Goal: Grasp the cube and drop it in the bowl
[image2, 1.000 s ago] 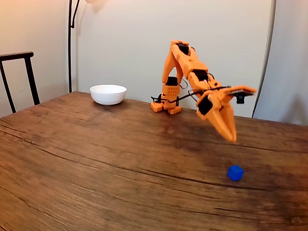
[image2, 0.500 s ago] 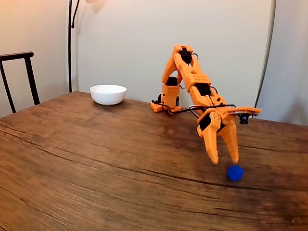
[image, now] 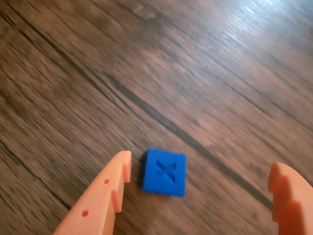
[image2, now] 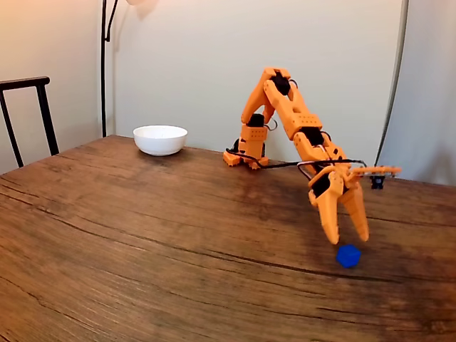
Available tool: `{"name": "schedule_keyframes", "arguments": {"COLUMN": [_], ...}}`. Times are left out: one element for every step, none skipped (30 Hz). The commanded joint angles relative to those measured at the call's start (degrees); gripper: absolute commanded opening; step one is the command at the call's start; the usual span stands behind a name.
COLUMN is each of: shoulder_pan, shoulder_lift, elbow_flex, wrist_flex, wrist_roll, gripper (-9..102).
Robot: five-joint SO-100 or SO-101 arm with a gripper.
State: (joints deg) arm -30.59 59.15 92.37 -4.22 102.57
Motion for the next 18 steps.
{"name": "schedule_keyframes", "arguments": {"shoulder_pan": [-0.1, 0.0, 0.0, 0.0, 0.0, 0.0, 0.0, -0.1, -0.2, -0.3, -0.6, -0.7, -0.8, -0.8, -0.8, -0.7, -0.7, -0.7], "shoulder_lift": [0.9, 0.9, 0.8, 0.7, 0.4, -0.1, -0.8, -1.6, -2.3, -2.9, -3.4, -4.0, -4.5, -4.9, -5.4, -5.6, -5.9, -6.1], "elbow_flex": [0.4, 0.4, 0.4, 0.4, 0.4, 0.4, 0.1, -0.4, -0.6, -0.8, -1.4, -2.1, -2.7, -3.2, -3.4, -3.5, -3.5, -3.4], "wrist_flex": [-1.0, -1.0, -1.0, -1.0, -1.0, -1.0, -1.0, -1.0, -1.1, -1.1, -1.1, -1.1, -1.1, -1.1, -1.1, -1.1, -1.1, -1.1], "wrist_roll": [-0.3, -0.3, -0.3, -0.3, -0.2, -0.2, -0.2, -0.2, -0.2, -0.2, -0.2, -0.2, -0.2, -0.2, -0.2, -0.2, -0.2, -0.2], "gripper": [38, 38, 38, 38, 38, 38, 38, 38, 38, 38, 38, 38, 38, 38, 38, 38, 38, 38]}}
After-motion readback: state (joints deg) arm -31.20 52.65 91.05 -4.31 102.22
